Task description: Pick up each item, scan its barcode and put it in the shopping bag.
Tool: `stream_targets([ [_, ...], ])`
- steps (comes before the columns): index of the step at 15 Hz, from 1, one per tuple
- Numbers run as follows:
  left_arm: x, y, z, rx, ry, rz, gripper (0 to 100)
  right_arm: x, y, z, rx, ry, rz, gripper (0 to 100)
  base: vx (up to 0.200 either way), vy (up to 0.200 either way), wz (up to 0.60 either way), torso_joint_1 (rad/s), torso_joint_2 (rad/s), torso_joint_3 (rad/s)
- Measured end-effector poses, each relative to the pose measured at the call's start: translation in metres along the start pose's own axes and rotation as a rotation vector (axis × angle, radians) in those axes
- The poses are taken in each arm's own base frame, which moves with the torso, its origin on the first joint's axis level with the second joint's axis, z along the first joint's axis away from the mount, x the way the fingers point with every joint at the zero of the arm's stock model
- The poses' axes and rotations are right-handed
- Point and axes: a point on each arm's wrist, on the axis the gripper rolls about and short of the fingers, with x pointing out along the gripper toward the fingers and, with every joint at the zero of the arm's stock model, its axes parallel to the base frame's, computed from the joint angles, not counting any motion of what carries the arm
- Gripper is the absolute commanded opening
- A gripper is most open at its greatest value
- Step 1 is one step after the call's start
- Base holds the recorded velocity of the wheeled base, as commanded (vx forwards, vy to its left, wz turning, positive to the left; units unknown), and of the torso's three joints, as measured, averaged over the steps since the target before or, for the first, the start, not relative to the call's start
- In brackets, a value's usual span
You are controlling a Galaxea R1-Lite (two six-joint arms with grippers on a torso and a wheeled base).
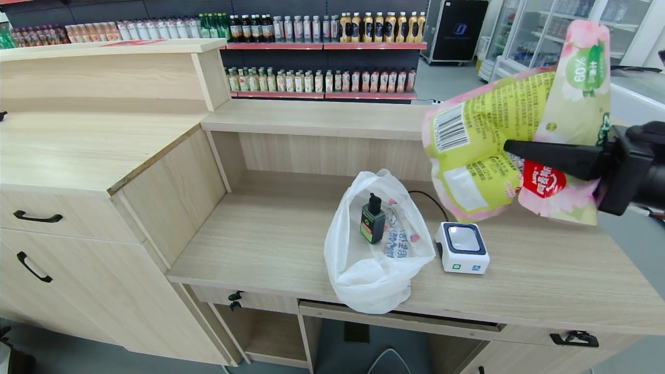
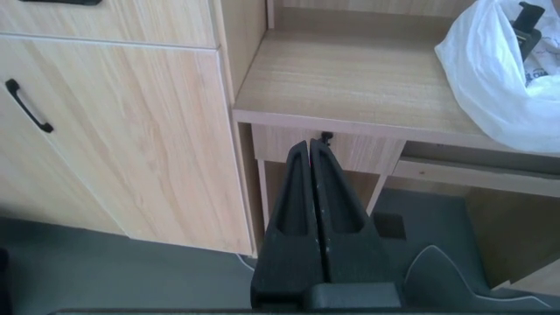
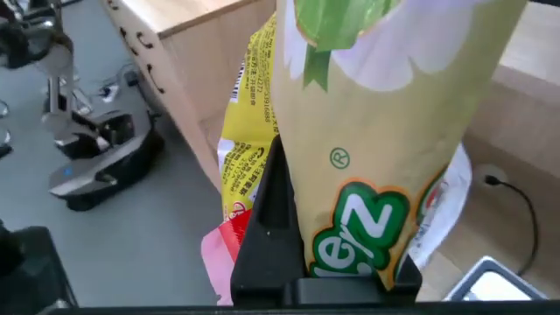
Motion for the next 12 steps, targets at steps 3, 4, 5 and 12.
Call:
stream_targets([
  [3, 0.0, 0.0, 0.0, 0.0, 0.0, 0.0, 0, 0.001, 0.02, 0.004, 0.031, 0.015, 0.171, 0, 0.0, 0.0, 0.0, 0.0, 0.0, 0.0],
  [4, 0.0, 0.0, 0.0, 0.0, 0.0, 0.0, 0, 0.003, 0.024, 0.006, 0.029, 0.02, 0.204, 0, 0.0, 0.0, 0.0, 0.0, 0.0, 0.0],
  [5, 0.0, 0.0, 0.0, 0.0, 0.0, 0.001, 0, 0.006, 0.028, 0.008, 0.021, 0.02, 0.234, 0, 0.0, 0.0, 0.0, 0.0, 0.0, 0.0],
  [12, 0.0, 0.0, 0.0, 0.0, 0.0, 0.0, 0, 0.023, 0.032, 0.013, 0.043, 0.053, 0.394, 0, 0.0, 0.0, 0.0, 0.0, 0.0, 0.0],
])
